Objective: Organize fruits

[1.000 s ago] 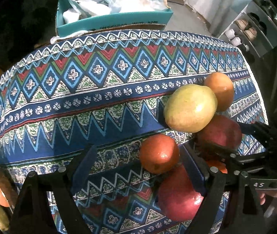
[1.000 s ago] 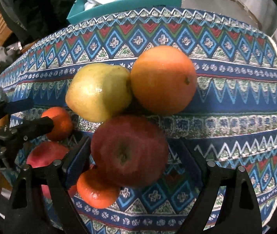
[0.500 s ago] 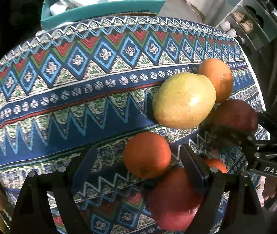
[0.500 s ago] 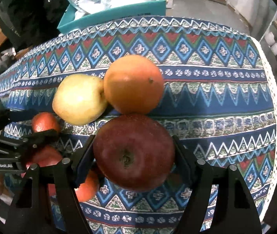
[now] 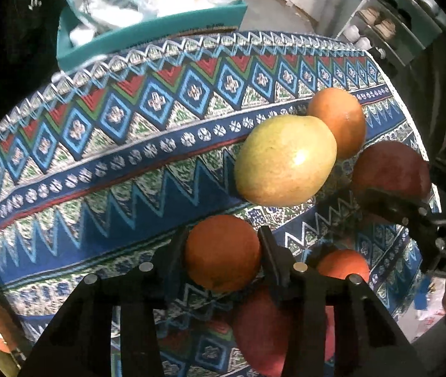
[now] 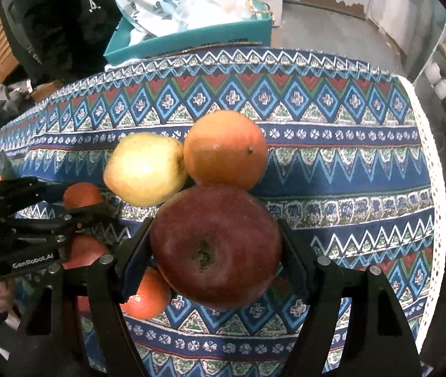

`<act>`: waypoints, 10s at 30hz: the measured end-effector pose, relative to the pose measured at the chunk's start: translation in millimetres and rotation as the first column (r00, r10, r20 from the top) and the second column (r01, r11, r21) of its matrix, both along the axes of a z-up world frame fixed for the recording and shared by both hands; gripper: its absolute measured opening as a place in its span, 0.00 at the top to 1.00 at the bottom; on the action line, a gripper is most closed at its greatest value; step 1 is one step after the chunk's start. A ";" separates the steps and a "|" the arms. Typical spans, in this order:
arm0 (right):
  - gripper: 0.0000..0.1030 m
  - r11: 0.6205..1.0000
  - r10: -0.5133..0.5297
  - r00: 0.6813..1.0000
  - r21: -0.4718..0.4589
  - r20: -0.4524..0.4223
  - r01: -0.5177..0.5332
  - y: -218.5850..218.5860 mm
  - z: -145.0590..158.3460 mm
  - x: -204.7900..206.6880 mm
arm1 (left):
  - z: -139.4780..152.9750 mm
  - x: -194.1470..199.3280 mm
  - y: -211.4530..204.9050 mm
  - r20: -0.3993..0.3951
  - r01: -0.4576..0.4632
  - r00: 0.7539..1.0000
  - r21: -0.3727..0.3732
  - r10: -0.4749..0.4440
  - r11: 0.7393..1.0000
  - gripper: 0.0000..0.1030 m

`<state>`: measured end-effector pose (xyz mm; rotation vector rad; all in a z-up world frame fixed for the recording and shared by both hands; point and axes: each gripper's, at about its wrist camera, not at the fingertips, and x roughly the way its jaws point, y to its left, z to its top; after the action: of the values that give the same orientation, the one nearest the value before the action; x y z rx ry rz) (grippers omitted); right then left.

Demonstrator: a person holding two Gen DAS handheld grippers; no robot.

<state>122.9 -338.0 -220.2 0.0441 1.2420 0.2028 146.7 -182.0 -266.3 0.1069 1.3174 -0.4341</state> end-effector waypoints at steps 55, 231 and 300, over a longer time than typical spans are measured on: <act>0.27 0.975 0.198 0.887 0.008 0.417 -0.222 100.7 191.9 -49.3 | 211.9 -99.7 97.3 0.482 -0.009 0.874 -0.118 0.065 0.993 0.57; 0.24 0.955 0.290 0.903 -0.030 0.317 -0.296 159.1 193.1 -46.8 | 191.9 -113.9 197.9 0.373 -0.228 0.896 -0.074 0.239 0.971 0.24; 0.53 0.911 0.411 0.907 0.017 -0.091 -0.411 84.2 -39.8 -37.3 | 45.1 -67.0 57.2 0.070 -0.008 0.997 -0.051 0.012 0.999 0.24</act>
<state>85.6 -253.7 -260.0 -0.2167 1.3352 0.5720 79.6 -124.8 -221.2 0.0724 1.2368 -0.4510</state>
